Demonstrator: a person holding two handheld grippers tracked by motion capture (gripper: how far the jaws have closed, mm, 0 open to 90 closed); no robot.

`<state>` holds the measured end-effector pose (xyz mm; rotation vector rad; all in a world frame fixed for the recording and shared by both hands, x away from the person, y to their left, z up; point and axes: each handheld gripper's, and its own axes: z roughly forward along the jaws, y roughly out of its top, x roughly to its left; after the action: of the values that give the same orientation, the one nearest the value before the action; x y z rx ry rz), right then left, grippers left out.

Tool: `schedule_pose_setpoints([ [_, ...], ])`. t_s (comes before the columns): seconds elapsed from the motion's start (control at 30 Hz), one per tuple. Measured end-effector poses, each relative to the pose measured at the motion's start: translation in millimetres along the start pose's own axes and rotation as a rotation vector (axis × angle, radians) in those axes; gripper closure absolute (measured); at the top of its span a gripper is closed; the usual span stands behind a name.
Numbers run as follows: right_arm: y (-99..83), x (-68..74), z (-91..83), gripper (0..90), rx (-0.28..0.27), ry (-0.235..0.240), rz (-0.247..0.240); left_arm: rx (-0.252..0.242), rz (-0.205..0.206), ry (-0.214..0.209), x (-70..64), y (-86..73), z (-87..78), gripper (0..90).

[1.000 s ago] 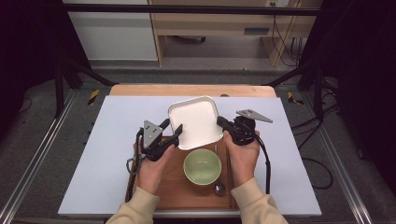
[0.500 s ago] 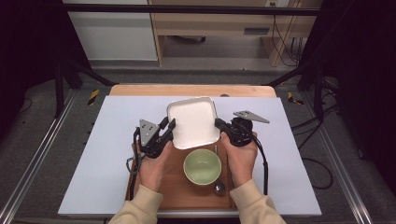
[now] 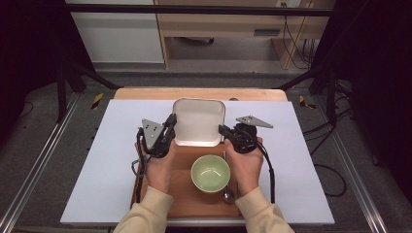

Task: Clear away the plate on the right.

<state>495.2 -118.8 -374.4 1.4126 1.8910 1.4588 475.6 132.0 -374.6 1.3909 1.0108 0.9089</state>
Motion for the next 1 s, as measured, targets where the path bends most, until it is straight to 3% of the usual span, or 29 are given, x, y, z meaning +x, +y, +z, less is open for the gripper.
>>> schedule_pose_setpoints([
  [0.27, -3.9, -0.4, 8.5, 86.8, 0.011, 0.012, 0.001, 0.039, -0.023, -0.017, 9.6, -0.7, 4.4, 89.2],
  [0.47, -5.0, -0.4, 12.5, 83.0, 0.015, 0.037, -0.009, 0.039, -0.01, -0.012, 11.1, 1.2, 5.5, 89.3],
  [0.7, -6.1, -3.6, 13.5, 67.9, -0.004, 0.053, -0.045, 0.05, -0.03, -0.014, 15.6, -0.2, 12.5, 89.3],
  [0.87, -5.8, -6.3, 5.8, 58.3, -0.056, 0.063, -0.075, 0.054, -0.048, -0.003, 23.1, -0.6, 13.8, 89.3],
  [1.0, -5.3, -13.5, -3.4, 42.3, -0.116, 0.04, -0.117, 0.059, -0.058, 0.008, 30.9, -0.8, 13.7, 89.3],
])
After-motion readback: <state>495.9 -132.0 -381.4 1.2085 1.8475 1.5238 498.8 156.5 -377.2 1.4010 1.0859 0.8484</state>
